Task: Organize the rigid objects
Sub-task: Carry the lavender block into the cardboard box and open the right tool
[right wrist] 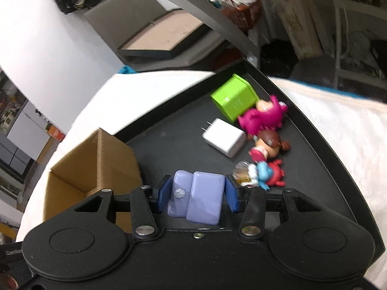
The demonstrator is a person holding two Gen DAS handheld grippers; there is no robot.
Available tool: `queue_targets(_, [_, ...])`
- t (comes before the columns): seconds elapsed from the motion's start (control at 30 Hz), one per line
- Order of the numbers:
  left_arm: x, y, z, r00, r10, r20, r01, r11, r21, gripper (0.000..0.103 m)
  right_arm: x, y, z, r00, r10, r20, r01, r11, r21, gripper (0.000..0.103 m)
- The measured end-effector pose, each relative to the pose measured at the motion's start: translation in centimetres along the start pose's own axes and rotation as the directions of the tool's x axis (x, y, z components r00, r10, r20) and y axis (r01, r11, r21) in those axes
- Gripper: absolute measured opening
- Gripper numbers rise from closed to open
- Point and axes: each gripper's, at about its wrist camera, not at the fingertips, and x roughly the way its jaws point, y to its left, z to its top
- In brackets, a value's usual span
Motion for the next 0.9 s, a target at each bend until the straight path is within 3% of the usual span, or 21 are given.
queue_targets(0.17, [0.4, 0.5, -0.2, 1.0, -0.007, 0.0, 0.007, 1.0, 0.001, 0.022, -1.6, 1.7, 0.3, 0.994, 0.081, 0.071, -0.076, 0.995, -0.065, 0.046])
queue_targets(0.3, [0.5, 1.0, 0.0, 1.0, -0.004, 0.008, 0.004, 1.0, 0.011, 0.008, -2.4, 3.2, 0.6, 0.985, 0.134, 0.107, -0.122, 0.987, -0.108, 0.046])
queue_targets(0.57, [0.8, 2.0, 0.2, 0.999, -0.037, 0.013, 0.037, 0.998, 0.044, 0.008, -2.9, 6.9, 0.3, 0.963, 0.232, 0.135, -0.198, 0.954, -0.226, 0.046])
queue_targets(0.9, [1.3, 3.3, 0.7, 0.996, -0.091, -0.002, 0.091, 0.994, 0.052, 0.008, -2.1, 12.3, -1.9, 0.972, 0.214, 0.094, -0.156, 0.895, -0.419, 0.046])
